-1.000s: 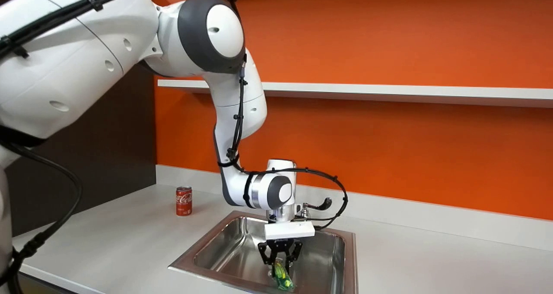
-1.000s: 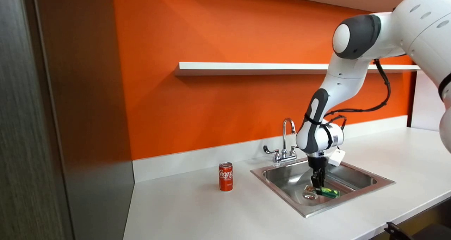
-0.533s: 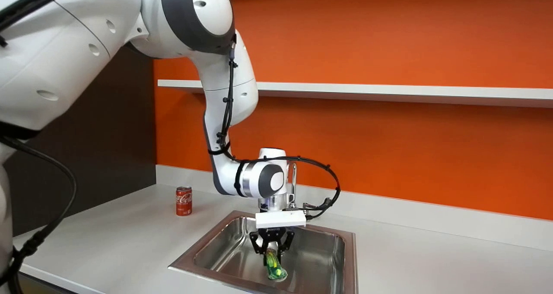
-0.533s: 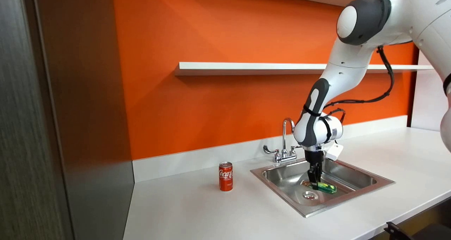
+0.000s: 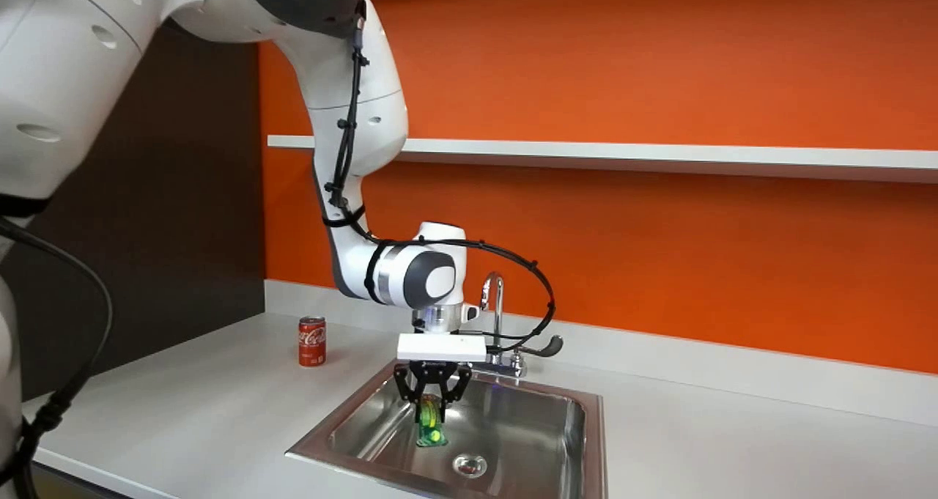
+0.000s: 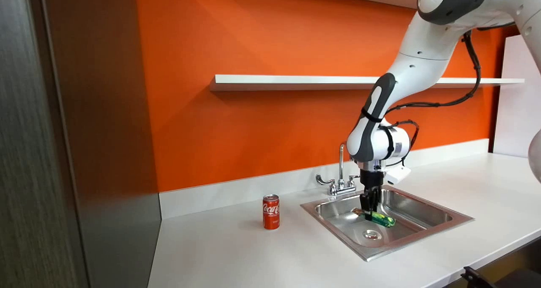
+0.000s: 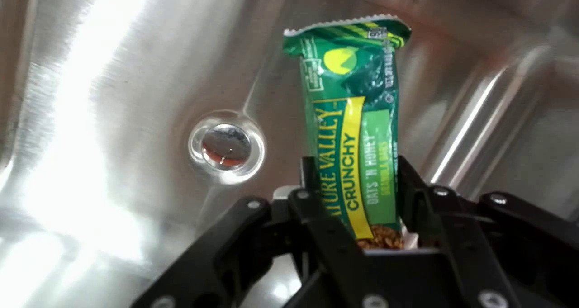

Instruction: Remove the chocolate from the sink

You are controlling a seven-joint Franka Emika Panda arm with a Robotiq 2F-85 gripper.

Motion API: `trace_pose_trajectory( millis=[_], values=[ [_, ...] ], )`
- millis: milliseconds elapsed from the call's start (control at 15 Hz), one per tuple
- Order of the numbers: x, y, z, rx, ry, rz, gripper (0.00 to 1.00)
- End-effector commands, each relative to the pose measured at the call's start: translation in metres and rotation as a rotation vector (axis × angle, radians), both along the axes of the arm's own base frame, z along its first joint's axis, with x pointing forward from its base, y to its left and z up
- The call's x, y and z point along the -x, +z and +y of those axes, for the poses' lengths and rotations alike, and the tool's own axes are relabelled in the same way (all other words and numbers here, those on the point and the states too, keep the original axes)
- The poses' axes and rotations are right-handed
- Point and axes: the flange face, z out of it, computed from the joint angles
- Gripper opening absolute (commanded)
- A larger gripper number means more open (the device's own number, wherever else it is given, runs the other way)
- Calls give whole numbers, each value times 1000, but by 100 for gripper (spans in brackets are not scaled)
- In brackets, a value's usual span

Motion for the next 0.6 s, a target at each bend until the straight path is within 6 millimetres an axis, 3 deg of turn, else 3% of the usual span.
trace_pose_trajectory(
  millis=[0, 267, 533],
  values=[
    [19, 34, 25, -20, -28, -42, 18],
    [30, 53, 52, -23, -6, -52, 18],
    [36, 59, 84, -17, 41, -47, 18]
  ],
)
